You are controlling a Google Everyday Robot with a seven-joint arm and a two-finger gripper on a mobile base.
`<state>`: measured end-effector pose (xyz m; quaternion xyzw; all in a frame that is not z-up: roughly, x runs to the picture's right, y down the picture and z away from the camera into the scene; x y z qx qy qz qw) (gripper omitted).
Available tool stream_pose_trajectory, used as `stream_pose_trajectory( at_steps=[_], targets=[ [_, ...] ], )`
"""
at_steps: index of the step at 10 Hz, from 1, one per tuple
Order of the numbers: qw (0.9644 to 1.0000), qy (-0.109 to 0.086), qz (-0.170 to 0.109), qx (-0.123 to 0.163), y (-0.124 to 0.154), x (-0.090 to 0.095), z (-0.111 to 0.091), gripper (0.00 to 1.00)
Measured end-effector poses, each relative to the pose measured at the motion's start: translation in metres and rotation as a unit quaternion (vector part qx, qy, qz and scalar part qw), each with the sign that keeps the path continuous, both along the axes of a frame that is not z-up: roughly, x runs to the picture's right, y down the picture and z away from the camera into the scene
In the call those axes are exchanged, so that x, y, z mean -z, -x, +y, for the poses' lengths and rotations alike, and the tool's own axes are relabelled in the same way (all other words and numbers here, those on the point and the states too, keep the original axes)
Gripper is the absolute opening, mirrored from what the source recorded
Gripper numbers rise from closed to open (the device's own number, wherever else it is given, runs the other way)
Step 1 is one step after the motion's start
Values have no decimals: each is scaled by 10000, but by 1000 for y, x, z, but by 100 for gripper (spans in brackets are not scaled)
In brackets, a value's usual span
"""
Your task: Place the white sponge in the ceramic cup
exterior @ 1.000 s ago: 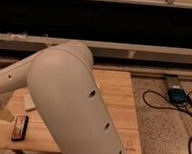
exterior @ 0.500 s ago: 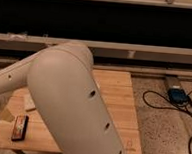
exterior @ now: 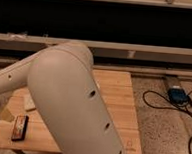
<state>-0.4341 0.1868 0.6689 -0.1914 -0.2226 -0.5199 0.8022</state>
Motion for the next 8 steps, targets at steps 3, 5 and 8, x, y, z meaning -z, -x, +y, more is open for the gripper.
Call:
stream_pose_trajectory(
  at_steps=[3, 5, 8],
  targets=[
    [10000, 0, 0, 0, 0, 0, 0, 80],
    [10000, 0, 0, 0, 0, 0, 0, 80],
    [10000, 17, -40, 2, -3, 0, -2, 80]
  ],
)
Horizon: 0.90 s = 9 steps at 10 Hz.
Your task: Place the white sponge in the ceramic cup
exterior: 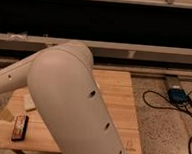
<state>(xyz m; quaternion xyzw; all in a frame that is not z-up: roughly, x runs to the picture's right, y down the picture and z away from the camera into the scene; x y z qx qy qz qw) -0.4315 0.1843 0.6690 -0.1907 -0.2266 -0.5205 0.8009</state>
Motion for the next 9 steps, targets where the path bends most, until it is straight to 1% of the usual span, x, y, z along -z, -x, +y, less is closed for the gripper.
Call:
stream_pose_trajectory(
  at_steps=[2, 3, 5, 6, 7, 9],
  targets=[
    [9999, 3, -105, -73, -13, 3, -17, 80],
    [9998, -2, -172, -142, -27, 1, -32, 80],
    [9992, 27, -287, -273, -67, -8, -63, 80],
    [9990, 39, -299, -320, -87, -13, -75, 80],
    [9988, 55, -329, -352, -109, -16, -85, 80],
    [9984, 69, -408, -378, -153, -21, -98, 80]
  ],
)
